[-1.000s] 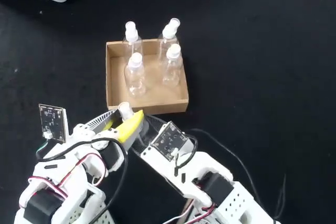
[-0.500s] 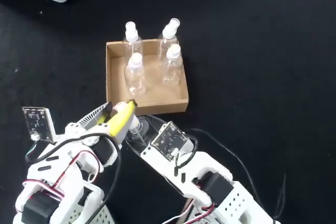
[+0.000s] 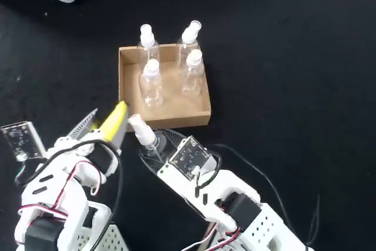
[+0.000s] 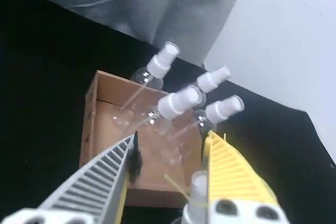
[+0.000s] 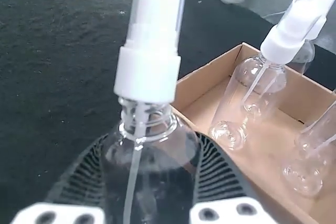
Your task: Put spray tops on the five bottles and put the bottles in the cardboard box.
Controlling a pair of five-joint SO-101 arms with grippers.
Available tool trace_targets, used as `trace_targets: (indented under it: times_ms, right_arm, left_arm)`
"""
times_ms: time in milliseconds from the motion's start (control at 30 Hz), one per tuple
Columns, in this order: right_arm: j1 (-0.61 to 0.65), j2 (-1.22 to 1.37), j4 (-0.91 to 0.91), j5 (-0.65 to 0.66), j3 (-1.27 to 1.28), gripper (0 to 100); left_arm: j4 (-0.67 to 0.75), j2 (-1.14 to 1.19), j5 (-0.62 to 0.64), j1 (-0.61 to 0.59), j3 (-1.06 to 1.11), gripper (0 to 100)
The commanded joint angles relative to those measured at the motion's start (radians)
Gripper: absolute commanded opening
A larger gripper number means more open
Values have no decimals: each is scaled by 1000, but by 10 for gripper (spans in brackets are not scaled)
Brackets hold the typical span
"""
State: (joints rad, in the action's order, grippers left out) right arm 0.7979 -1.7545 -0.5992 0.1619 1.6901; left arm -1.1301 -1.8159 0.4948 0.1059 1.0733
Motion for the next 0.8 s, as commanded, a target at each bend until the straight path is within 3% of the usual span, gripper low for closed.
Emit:
trace_targets:
  times_ms: [0,400,600,767]
  right_arm:
    - [-32,-21,21,-9,-2,12]
    - [-32,-21,21,-17,-2,11]
    - [-103,-22,32,-198,-2,12]
    - [-112,-22,32,-206,-2,12]
  left_arm:
    - [26,9,8,-79,-65,191]
    - [26,9,8,-203,38,191]
    - [26,9,9,-265,76,191]
    - [26,9,9,-272,122,191]
